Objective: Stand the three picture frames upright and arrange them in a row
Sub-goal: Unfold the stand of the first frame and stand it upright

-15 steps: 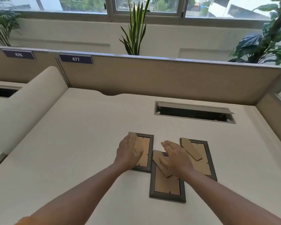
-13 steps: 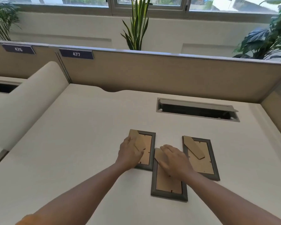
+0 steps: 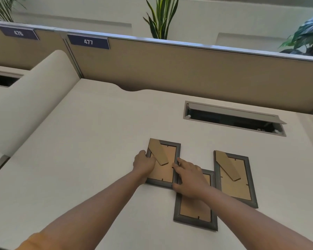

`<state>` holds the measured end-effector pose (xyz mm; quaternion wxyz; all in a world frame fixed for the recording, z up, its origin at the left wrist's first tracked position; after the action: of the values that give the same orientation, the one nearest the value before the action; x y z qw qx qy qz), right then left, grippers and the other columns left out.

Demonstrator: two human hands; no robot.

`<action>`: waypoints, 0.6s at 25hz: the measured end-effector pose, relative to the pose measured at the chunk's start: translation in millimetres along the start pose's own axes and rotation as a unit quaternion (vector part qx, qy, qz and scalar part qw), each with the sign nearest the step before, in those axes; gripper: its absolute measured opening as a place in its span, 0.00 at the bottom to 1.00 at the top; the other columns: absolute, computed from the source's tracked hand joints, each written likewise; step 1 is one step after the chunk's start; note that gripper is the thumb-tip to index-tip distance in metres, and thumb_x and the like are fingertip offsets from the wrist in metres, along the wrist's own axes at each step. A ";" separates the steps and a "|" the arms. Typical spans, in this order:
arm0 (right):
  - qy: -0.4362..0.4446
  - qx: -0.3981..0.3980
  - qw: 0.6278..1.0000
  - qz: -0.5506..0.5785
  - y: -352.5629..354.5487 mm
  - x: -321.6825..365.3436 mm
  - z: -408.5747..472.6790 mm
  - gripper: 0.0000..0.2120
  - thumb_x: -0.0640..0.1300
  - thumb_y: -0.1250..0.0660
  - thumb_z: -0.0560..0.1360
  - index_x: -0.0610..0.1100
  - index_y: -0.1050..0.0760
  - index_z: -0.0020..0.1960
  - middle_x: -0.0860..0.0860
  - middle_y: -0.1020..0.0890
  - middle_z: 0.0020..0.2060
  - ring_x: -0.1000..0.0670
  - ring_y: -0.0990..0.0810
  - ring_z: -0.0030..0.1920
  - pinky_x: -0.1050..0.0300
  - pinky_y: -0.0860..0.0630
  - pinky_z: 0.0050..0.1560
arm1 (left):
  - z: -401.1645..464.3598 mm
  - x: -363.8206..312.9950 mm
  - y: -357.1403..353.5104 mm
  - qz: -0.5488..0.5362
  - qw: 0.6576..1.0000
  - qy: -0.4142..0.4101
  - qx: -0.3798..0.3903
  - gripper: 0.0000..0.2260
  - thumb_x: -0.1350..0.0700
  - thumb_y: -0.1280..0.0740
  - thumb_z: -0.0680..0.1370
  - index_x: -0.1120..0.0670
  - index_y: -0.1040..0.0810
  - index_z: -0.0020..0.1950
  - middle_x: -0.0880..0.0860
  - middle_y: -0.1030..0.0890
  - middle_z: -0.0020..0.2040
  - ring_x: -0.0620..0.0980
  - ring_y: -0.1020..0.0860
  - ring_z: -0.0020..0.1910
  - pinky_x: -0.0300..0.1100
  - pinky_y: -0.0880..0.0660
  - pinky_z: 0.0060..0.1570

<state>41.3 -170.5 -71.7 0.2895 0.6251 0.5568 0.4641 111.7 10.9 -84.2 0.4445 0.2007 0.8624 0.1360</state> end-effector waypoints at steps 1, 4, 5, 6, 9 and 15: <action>0.001 0.005 1.000 -0.002 -1.4 -0.7 0.3 0.39 0.60 0.39 0.76 0.52 0.48 0.83 0.50 0.50 0.83 0.46 0.49 0.81 0.43 0.52 0.79 | 3.3 -0.7 3.5 -0.019 1.000 0.015 -0.002 0.02 0.59 0.37 0.77 0.52 0.30 0.46 0.55 0.24 0.48 0.52 0.26 0.43 0.43 0.30 0.39; 0.014 0.005 1.000 0.007 -5.9 -3.8 -1.7 0.39 0.56 0.40 0.77 0.53 0.53 0.83 0.51 0.53 0.83 0.48 0.51 0.82 0.45 0.54 0.80 | 11.0 -3.5 7.1 -0.055 0.998 0.025 0.016 0.05 0.62 0.39 0.80 0.57 0.24 0.53 0.57 0.21 0.50 0.52 0.23 0.41 0.42 0.26 0.37; 0.016 0.004 1.000 0.019 -6.7 -4.9 -3.3 0.38 0.53 0.41 0.78 0.53 0.55 0.83 0.52 0.53 0.83 0.48 0.52 0.82 0.46 0.54 0.80 | 9.3 -6.1 7.9 -0.059 0.998 0.023 0.022 0.05 0.61 0.39 0.82 0.58 0.24 0.55 0.57 0.20 0.49 0.51 0.22 0.41 0.41 0.25 0.36; 0.019 0.000 0.999 0.031 -7.9 -5.6 -4.3 0.38 0.50 0.42 0.79 0.53 0.57 0.83 0.52 0.54 0.83 0.49 0.53 0.82 0.46 0.55 0.80 | 8.0 -7.8 9.0 -0.058 0.998 0.020 0.023 0.05 0.60 0.39 0.83 0.58 0.26 0.57 0.56 0.20 0.49 0.50 0.22 0.41 0.41 0.25 0.36; 0.032 -0.005 0.999 0.044 -12.8 -5.1 -6.0 0.35 0.44 0.47 0.81 0.50 0.60 0.83 0.52 0.57 0.83 0.50 0.59 0.82 0.49 0.60 0.80 | 7.2 -11.8 13.7 -0.042 0.999 -0.006 0.014 0.06 0.57 0.42 0.85 0.56 0.29 0.60 0.52 0.23 0.48 0.48 0.24 0.41 0.42 0.26 0.38; 0.042 -0.022 0.999 0.027 -3.5 -12.8 3.2 0.34 0.43 0.48 0.82 0.50 0.61 0.83 0.51 0.61 0.83 0.51 0.65 0.81 0.48 0.60 0.81 | 4.6 -8.0 32.6 -0.014 1.000 -0.019 -0.005 0.14 0.59 0.44 0.84 0.57 0.26 0.68 0.53 0.22 0.56 0.50 0.23 0.46 0.45 0.23 0.43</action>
<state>43.3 -181.6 -79.4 0.2670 0.6136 0.5410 0.5094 127.1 36.2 -67.6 0.4640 0.1886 0.8557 0.1302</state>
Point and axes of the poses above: each hand's wrist, its own z-axis towards the middle knuckle, its own y-axis out of the back of the hand, x = y × z, the point moved 8 cm from there along z, towards the middle knuckle
